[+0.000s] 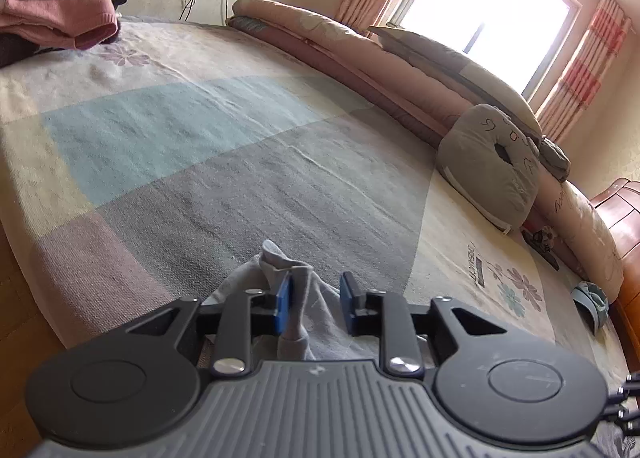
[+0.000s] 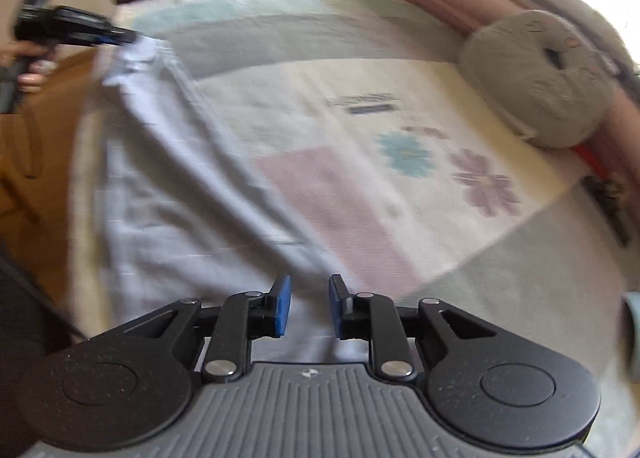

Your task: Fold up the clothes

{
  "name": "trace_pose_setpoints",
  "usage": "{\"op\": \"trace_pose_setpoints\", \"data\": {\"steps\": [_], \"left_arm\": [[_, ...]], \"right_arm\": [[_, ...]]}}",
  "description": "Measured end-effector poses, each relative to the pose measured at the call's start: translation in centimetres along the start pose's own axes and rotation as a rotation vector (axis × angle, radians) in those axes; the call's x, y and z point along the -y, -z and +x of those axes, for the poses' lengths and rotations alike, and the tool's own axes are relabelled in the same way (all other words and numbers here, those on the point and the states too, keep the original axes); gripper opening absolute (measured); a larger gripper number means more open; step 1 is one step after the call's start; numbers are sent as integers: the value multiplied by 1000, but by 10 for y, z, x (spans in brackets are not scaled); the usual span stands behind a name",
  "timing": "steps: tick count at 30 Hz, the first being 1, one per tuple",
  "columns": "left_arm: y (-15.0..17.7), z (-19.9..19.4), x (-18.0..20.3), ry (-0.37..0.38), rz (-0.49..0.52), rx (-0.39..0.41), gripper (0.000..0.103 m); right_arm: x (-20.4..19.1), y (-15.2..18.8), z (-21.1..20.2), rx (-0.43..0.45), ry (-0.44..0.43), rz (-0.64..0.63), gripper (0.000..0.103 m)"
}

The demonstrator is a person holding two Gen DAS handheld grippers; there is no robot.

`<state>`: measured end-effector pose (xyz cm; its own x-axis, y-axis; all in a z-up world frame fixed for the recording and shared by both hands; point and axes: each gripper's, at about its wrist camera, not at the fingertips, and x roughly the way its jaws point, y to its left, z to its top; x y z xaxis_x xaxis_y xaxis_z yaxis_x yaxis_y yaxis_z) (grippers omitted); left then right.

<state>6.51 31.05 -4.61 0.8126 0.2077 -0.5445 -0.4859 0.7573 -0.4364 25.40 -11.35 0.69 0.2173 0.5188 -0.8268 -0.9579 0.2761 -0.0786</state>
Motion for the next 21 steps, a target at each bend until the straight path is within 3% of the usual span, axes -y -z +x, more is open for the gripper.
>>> {"op": "trace_pose_setpoints", "data": {"steps": [3, 10, 19, 20, 21], "left_arm": [[0, 7, 1, -23, 32, -29, 25], [2, 12, 2, -38, 85, -74, 23], [0, 11, -4, -17, 94, -91, 23], [0, 11, -4, -19, 96, -90, 22], [0, 12, -3, -21, 98, -88, 20]], "right_arm": [[-24, 0, 6, -6, -115, -9, 25], [-71, 2, 32, -39, -209, -66, 25], [-100, 6, 40, -44, -127, -206, 32], [-102, 6, 40, -46, -110, -218, 28], [-102, 5, 40, -50, -89, -222, 8]]}}
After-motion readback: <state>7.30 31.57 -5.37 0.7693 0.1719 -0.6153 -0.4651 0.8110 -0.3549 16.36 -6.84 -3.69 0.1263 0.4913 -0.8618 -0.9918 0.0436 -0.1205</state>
